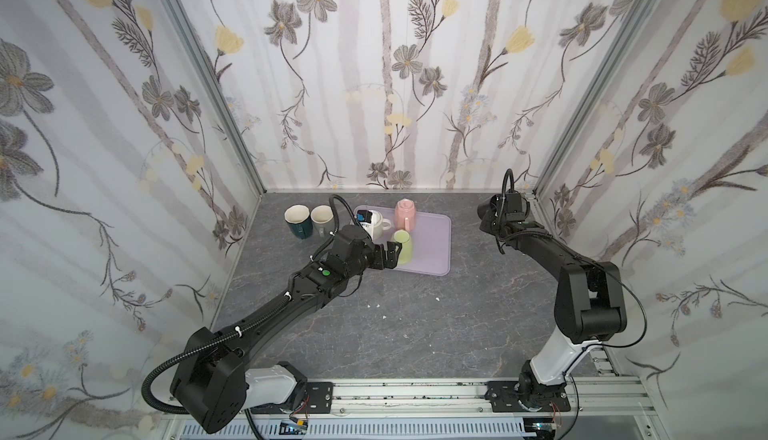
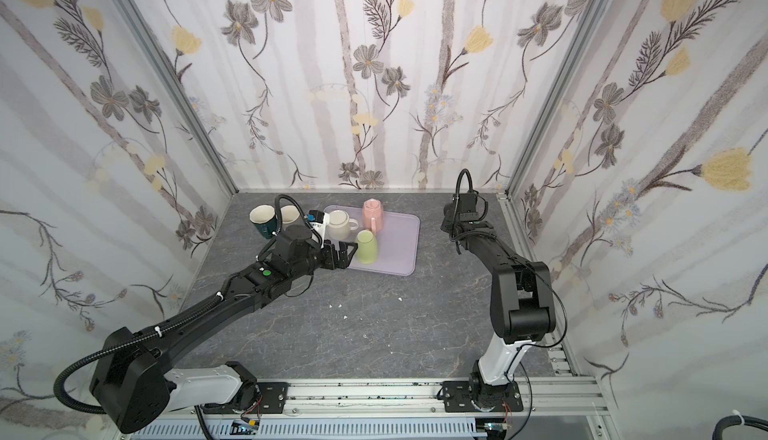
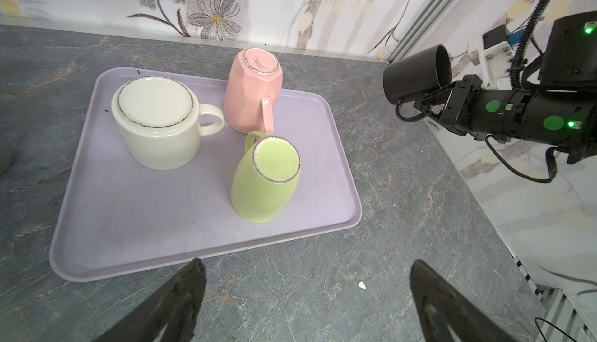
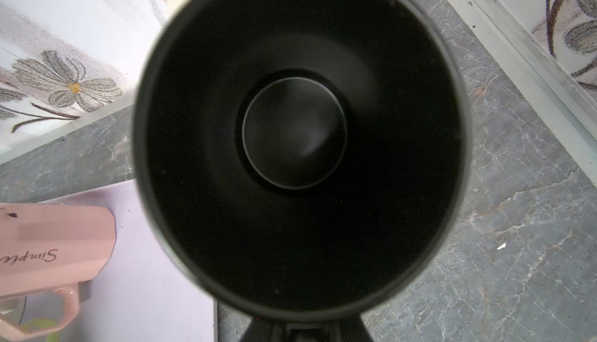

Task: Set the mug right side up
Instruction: 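Carry the black mug past the tray and lower it upright with right gripper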

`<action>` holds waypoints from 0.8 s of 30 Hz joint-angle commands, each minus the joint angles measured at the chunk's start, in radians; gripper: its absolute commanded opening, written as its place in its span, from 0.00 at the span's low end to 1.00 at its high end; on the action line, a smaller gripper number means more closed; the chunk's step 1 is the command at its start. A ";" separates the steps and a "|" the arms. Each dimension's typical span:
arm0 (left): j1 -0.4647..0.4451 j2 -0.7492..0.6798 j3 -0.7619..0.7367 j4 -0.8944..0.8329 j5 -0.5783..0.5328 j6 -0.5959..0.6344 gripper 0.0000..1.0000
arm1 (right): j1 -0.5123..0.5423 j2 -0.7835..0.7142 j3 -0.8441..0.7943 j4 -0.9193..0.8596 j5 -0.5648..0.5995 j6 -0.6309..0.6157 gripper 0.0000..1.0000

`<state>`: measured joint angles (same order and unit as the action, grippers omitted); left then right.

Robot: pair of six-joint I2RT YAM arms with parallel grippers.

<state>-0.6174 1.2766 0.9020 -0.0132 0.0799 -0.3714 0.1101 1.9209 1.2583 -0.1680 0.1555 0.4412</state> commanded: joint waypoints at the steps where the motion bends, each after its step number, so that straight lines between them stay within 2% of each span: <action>1: 0.004 -0.006 -0.006 0.016 -0.018 0.011 1.00 | -0.011 0.032 0.049 0.036 0.018 -0.016 0.00; 10: 0.009 0.005 -0.005 0.024 -0.016 0.014 1.00 | -0.030 0.130 0.162 -0.036 0.003 -0.050 0.00; 24: 0.013 0.019 0.006 0.019 -0.006 0.010 1.00 | -0.042 0.210 0.223 -0.079 -0.020 -0.064 0.00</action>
<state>-0.6060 1.2949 0.8993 -0.0116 0.0761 -0.3660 0.0685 2.1246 1.4651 -0.2878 0.1352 0.3851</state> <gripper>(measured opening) 0.997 0.163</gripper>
